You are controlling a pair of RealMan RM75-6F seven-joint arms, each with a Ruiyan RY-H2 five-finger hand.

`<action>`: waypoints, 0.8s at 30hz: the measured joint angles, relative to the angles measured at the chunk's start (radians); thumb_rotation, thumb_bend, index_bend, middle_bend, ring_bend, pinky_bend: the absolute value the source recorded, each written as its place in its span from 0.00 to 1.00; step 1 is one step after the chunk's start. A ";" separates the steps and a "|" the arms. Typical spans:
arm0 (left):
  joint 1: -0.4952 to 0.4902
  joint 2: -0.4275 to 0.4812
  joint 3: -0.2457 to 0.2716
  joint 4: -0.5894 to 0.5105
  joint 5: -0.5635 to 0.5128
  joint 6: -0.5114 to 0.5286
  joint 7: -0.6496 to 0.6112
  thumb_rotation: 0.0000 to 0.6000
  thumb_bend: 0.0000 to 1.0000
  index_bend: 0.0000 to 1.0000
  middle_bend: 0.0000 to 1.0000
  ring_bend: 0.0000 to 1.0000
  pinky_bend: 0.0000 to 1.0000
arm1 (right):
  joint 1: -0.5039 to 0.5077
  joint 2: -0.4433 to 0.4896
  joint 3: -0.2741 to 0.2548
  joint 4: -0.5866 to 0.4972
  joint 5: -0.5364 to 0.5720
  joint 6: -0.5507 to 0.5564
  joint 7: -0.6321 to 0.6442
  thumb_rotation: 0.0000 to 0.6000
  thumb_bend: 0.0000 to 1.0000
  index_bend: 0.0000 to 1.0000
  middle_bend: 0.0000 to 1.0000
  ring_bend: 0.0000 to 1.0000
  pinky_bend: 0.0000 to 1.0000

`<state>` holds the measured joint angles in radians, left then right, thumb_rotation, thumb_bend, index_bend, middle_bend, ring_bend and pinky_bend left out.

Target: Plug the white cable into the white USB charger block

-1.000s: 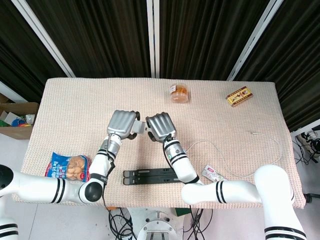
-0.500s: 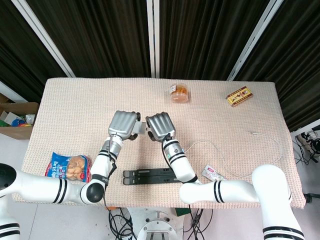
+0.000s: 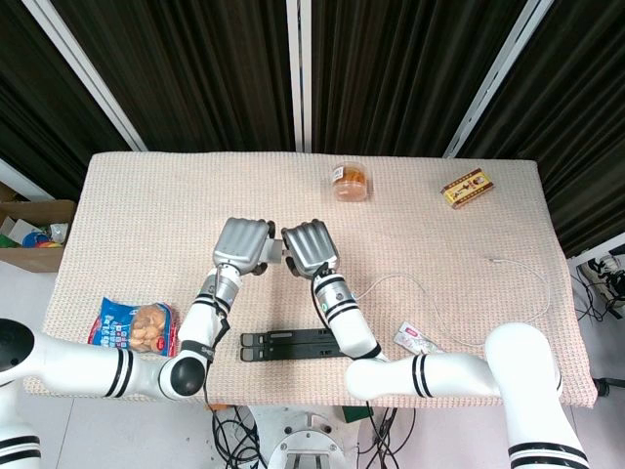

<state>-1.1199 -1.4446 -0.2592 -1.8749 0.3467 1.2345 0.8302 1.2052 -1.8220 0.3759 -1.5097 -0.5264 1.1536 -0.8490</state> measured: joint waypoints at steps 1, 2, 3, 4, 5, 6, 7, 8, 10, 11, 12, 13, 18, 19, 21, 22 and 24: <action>-0.001 -0.001 0.000 0.001 -0.002 0.002 0.002 1.00 0.35 0.51 0.44 0.75 1.00 | 0.000 -0.002 0.000 0.000 0.002 0.000 -0.001 1.00 0.48 0.66 0.60 0.47 0.46; -0.001 -0.002 0.000 0.002 -0.003 0.003 0.004 1.00 0.35 0.51 0.44 0.75 1.00 | 0.000 -0.002 0.000 0.000 0.003 0.000 -0.002 1.00 0.47 0.65 0.60 0.47 0.46; -0.002 -0.002 0.000 0.002 -0.004 0.005 0.006 1.00 0.35 0.50 0.44 0.75 1.00 | 0.000 -0.003 0.000 0.001 0.004 0.001 -0.003 1.00 0.46 0.65 0.60 0.47 0.45; -0.003 -0.003 0.000 0.003 -0.007 0.007 0.010 1.00 0.35 0.50 0.44 0.75 1.00 | 0.001 -0.005 0.000 0.002 0.004 0.001 -0.004 1.00 0.46 0.65 0.60 0.47 0.45; -0.004 -0.003 -0.001 0.002 -0.008 0.007 0.010 1.00 0.35 0.51 0.44 0.75 1.00 | 0.001 -0.007 0.000 0.003 0.003 0.001 -0.004 1.00 0.45 0.65 0.60 0.47 0.45; -0.004 -0.004 -0.001 0.001 -0.009 0.007 0.009 1.00 0.35 0.51 0.44 0.75 1.00 | 0.002 -0.009 0.001 0.005 0.003 0.002 -0.003 1.00 0.44 0.65 0.60 0.47 0.45; -0.004 -0.004 -0.002 -0.001 -0.009 0.006 0.010 1.00 0.35 0.51 0.44 0.75 1.00 | 0.002 -0.012 0.003 0.008 0.002 0.002 -0.001 1.00 0.44 0.65 0.60 0.47 0.45; -0.005 -0.005 -0.001 -0.001 -0.009 0.005 0.011 1.00 0.35 0.51 0.44 0.75 1.00 | 0.003 -0.014 0.003 0.010 0.000 0.002 0.000 1.00 0.43 0.64 0.60 0.47 0.45; -0.006 -0.007 -0.001 -0.002 -0.008 0.003 0.012 1.00 0.35 0.51 0.44 0.75 1.00 | 0.004 -0.020 0.004 0.017 -0.004 0.002 0.002 1.00 0.43 0.64 0.60 0.47 0.45; -0.007 -0.008 -0.001 -0.003 -0.007 0.003 0.012 1.00 0.35 0.51 0.44 0.75 1.00 | 0.005 -0.023 0.004 0.020 -0.005 0.001 0.003 1.00 0.42 0.64 0.59 0.47 0.44; -0.007 -0.009 -0.001 -0.002 -0.006 0.003 0.011 1.00 0.35 0.50 0.44 0.75 1.00 | 0.006 -0.025 0.005 0.022 -0.007 0.000 0.004 1.00 0.40 0.64 0.59 0.47 0.44; -0.007 -0.010 -0.002 -0.002 -0.006 0.001 0.010 1.00 0.35 0.50 0.44 0.75 1.00 | 0.006 -0.028 0.006 0.024 -0.009 0.000 0.005 1.00 0.39 0.63 0.59 0.47 0.44; -0.007 -0.008 0.001 0.000 -0.011 -0.004 0.011 1.00 0.35 0.50 0.44 0.75 1.00 | 0.003 -0.027 0.006 0.021 -0.010 0.006 0.002 1.00 0.33 0.59 0.57 0.45 0.42; -0.005 -0.006 0.001 0.001 -0.013 -0.005 0.008 1.00 0.35 0.50 0.44 0.75 1.00 | 0.001 -0.024 0.005 0.018 -0.010 0.008 0.000 1.00 0.33 0.58 0.56 0.45 0.42; -0.003 -0.002 0.000 0.002 -0.013 -0.006 0.005 1.00 0.35 0.50 0.44 0.75 1.00 | -0.004 -0.018 0.003 0.011 -0.011 0.011 -0.002 1.00 0.32 0.57 0.56 0.45 0.41; -0.002 0.000 0.000 0.002 -0.012 -0.008 0.003 1.00 0.35 0.50 0.44 0.75 1.00 | -0.008 -0.014 0.001 0.006 -0.011 0.013 -0.004 1.00 0.32 0.57 0.56 0.45 0.41; -0.001 0.005 0.000 0.001 -0.011 -0.009 0.002 1.00 0.35 0.50 0.44 0.75 1.00 | -0.012 -0.008 -0.001 0.001 -0.009 0.014 -0.005 1.00 0.32 0.56 0.56 0.45 0.41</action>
<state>-1.1205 -1.4400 -0.2595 -1.8741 0.3360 1.2260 0.8318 1.1930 -1.8304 0.3750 -1.5089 -0.5358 1.1673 -0.8536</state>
